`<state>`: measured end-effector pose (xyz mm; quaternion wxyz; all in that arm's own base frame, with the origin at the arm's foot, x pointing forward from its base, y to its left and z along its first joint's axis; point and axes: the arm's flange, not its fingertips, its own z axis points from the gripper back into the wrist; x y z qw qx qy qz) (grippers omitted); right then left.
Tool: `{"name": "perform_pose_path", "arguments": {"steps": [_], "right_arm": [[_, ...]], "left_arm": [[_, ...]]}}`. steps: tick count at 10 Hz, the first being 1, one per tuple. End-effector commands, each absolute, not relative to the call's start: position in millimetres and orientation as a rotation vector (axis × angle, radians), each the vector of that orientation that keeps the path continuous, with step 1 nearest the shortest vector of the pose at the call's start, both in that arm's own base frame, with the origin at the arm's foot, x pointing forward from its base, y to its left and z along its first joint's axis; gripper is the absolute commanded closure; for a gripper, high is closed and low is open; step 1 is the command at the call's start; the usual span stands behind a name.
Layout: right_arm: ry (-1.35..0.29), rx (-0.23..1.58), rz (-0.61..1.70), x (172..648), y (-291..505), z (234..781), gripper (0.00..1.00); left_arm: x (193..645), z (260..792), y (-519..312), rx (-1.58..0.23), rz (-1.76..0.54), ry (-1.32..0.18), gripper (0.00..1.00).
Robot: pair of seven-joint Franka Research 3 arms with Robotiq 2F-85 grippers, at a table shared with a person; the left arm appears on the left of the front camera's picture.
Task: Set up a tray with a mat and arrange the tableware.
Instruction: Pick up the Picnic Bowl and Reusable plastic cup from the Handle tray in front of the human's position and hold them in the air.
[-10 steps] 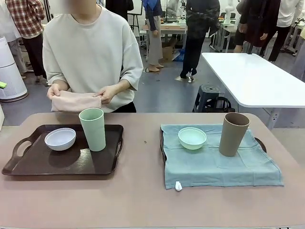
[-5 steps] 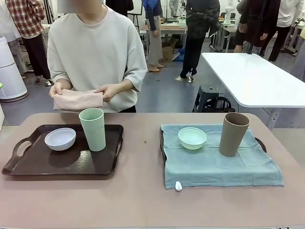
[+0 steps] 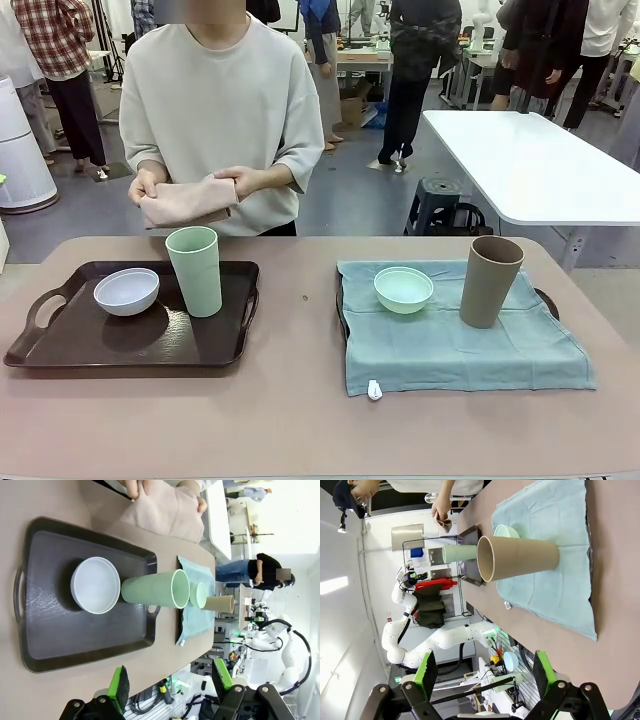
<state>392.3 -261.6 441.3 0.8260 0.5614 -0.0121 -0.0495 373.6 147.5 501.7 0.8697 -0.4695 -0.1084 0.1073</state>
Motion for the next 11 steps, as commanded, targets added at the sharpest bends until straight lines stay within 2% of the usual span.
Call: {"name": "perform_pose_path", "arguments": {"steps": [1, 11], "right_arm": [[-0.027, 1.194, -0.106, 392.2, -262.2, 440.3, 0.0], [-0.026, 1.193, -0.105, 392.3, -261.6, 441.3, 0.0]], "left_arm": [[373.8, 502.9, 149.9, -0.987, 0.214, -0.225, 0.12], [373.6, 501.7, 147.5, -0.982, 0.224, -0.227, 0.12]]}}
